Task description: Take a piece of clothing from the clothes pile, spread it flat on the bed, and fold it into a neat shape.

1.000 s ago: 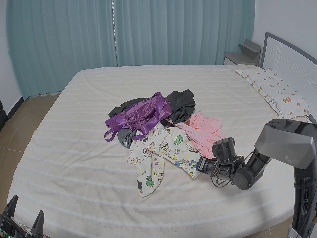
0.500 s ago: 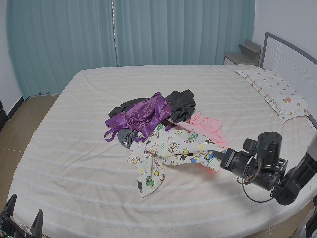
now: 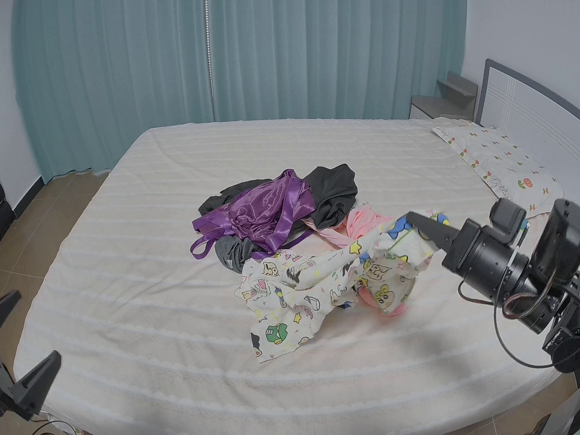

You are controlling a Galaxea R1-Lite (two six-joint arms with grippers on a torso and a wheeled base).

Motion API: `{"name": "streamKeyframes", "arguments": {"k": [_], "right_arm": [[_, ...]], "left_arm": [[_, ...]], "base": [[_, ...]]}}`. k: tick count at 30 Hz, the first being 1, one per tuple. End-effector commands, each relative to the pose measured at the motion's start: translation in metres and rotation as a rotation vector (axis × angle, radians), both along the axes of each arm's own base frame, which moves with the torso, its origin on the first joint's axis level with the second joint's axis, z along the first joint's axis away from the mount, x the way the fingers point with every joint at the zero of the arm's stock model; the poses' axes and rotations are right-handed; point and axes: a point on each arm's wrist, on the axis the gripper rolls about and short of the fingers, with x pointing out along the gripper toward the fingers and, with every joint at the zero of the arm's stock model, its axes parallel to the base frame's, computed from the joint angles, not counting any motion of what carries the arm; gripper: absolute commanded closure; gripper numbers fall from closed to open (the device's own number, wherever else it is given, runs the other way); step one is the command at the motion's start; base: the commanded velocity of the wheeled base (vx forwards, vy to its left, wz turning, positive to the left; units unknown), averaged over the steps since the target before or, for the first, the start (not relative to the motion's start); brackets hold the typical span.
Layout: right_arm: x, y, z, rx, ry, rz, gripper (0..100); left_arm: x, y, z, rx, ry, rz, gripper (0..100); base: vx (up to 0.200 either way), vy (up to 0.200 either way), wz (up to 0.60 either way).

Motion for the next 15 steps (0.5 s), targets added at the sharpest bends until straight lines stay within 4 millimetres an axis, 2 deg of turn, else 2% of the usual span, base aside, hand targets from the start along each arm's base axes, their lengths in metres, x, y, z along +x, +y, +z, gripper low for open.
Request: {"name": "streamKeyframes", "arguments": {"k": [1,2,3,4,5,10,15], "right_arm": [[-0.017,0.003,0.097,0.124,-0.248,0.06,100],[-0.014,0.006,0.101,0.128,-0.252,0.061,100],[-0.014,0.006,0.101,0.128,-0.252,0.061,100],[-0.01,0.01,0.102,0.125,-0.249,0.063,100],[-0.009,0.012,0.102,0.124,-0.246,0.065,100],[-0.005,0.02,0.097,0.112,-0.23,0.08,100],[-0.002,0.026,0.095,0.108,-0.224,0.088,100]], "left_arm": [[0.099,-0.049,-0.029,0.197,0.431,-0.438,0],[0.107,-0.058,-0.036,0.218,0.462,-0.468,0],[0.107,-0.058,-0.036,0.218,0.462,-0.468,0],[0.12,-0.072,-0.044,0.243,0.48,-0.496,0],[0.126,-0.077,-0.049,0.249,0.484,-0.503,0],[0.165,-0.109,-0.066,0.253,0.378,-0.483,0],[0.173,-0.145,-0.08,0.208,0.367,-0.492,0]], "base": [[0.0,0.0,0.0],[0.0,0.0,0.0],[0.0,0.0,0.0],[0.0,0.0,0.0],[0.0,0.0,0.0],[0.0,0.0,0.0],[0.0,0.0,0.0]]}}
